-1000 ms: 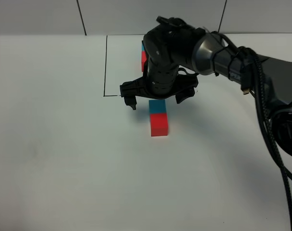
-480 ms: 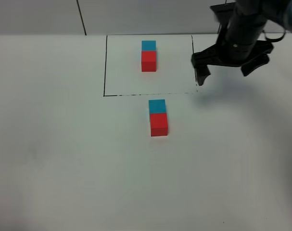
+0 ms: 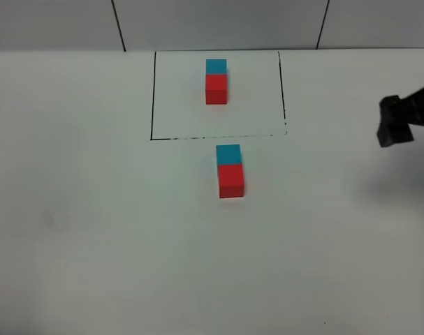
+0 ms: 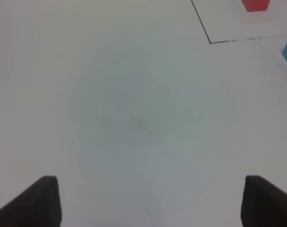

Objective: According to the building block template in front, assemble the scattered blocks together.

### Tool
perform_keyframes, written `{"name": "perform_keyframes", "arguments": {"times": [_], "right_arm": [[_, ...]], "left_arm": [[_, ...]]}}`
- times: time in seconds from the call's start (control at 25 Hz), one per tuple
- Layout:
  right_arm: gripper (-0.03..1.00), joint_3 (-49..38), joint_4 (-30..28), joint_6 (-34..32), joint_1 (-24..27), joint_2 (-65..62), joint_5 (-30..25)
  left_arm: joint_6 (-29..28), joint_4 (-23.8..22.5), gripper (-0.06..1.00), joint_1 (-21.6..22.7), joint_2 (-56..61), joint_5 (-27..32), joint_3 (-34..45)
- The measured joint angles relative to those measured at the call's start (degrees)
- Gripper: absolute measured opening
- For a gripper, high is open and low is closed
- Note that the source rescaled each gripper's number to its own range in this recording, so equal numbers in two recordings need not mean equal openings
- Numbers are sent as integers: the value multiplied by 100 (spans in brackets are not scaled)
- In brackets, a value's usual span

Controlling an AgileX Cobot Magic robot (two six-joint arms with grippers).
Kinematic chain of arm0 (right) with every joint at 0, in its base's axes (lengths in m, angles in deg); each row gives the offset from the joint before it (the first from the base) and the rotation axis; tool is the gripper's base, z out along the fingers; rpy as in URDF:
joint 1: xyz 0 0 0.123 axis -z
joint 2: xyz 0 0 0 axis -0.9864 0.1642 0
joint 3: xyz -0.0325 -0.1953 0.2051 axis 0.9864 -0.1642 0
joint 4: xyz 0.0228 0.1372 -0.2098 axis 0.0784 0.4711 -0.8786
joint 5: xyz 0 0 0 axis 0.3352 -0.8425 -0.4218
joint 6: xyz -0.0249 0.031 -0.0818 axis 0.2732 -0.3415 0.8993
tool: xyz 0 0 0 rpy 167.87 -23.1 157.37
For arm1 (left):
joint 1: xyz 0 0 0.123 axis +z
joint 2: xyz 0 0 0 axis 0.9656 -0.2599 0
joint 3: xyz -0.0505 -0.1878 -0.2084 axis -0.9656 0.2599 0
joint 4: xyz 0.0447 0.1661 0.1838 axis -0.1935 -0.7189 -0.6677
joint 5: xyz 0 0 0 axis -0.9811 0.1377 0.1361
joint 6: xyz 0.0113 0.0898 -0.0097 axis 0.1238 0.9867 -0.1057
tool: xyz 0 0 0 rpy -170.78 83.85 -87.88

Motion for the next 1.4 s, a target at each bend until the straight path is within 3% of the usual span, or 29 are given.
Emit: {"name": "perform_keyframes", "arguments": {"times": [0.68,0.96,1.4], "right_arm": [[100,-2860,64,153,87,-4219,8],[100,-3149,70,153,87,-5578,-333],[97,-3578,106,153,-248,-7165,-78]], "left_arm": [[10,0,69,0,0,0,0],[10,0,69,0,0,0,0],[10,0,69,0,0,0,0]]}}
